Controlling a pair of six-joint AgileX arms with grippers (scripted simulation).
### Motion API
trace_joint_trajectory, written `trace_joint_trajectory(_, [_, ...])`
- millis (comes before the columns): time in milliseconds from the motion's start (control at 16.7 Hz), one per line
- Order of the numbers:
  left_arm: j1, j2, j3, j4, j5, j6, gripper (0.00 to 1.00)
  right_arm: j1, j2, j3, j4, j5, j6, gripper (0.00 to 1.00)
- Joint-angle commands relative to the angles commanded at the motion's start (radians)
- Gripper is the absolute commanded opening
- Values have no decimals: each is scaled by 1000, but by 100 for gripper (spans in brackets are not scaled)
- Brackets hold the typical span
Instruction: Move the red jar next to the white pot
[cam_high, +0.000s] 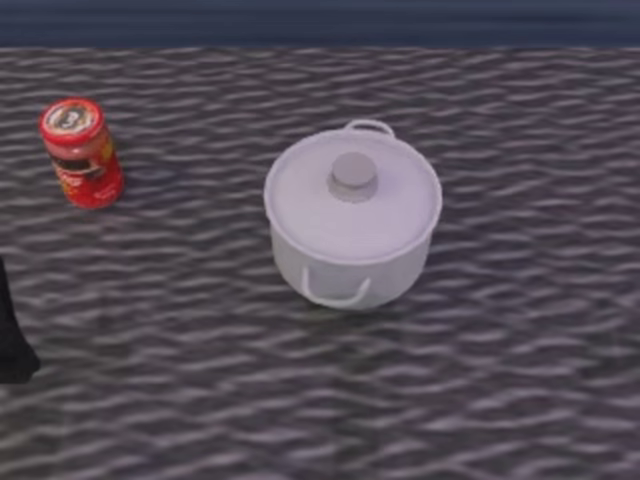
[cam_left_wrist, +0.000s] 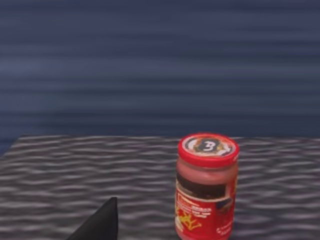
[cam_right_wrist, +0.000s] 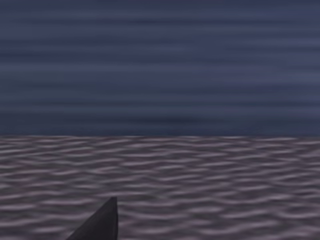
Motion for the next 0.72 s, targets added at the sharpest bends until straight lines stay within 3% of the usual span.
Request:
trace_joint_trajectory(360, [-4, 65, 66, -42, 10, 10, 100, 0, 0, 0, 0, 0, 0, 100])
trace_joint_trajectory(720, [-19, 373, 355, -239, 44, 55, 100, 0, 0, 0, 0, 0, 0, 100])
